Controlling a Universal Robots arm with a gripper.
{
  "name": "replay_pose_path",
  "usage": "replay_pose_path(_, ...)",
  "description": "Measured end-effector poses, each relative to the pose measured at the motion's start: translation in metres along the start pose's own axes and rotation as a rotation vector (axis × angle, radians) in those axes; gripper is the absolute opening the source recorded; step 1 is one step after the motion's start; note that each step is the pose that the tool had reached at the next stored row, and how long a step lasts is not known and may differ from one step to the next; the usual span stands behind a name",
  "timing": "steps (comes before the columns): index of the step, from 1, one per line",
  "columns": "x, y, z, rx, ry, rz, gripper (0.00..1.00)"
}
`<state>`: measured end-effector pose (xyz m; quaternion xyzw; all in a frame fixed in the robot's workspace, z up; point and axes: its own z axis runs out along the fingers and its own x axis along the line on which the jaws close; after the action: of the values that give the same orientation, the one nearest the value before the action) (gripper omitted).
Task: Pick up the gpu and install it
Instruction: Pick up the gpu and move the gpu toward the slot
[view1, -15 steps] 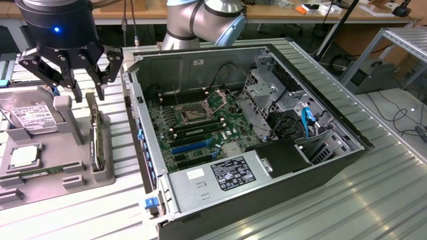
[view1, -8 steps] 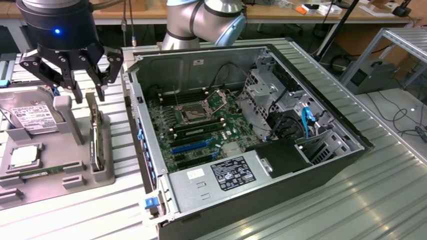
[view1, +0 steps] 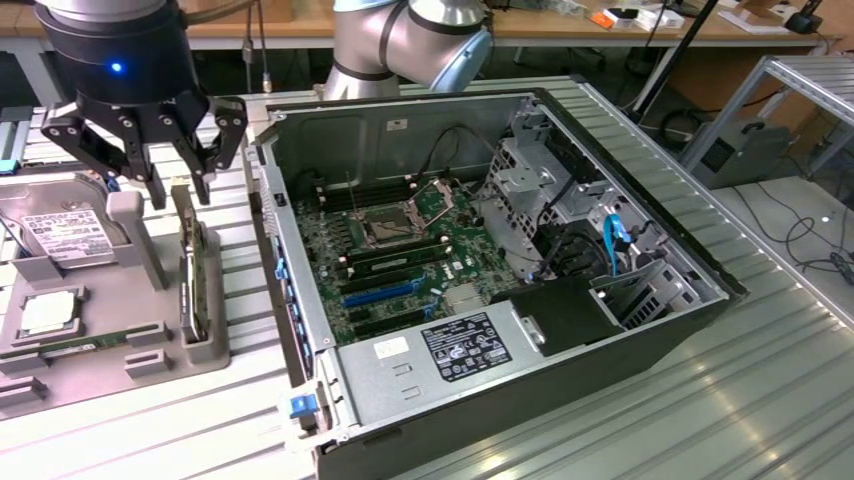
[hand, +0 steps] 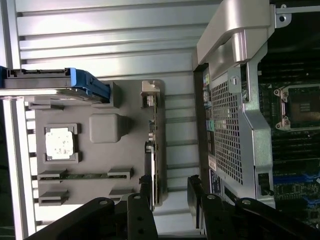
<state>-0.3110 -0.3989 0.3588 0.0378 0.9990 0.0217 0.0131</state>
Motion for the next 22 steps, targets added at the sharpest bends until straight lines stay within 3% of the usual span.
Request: replay_pose_path(22,0.000,-0.0005,0.0114,0.0000,0.0000,0.000,0.42)
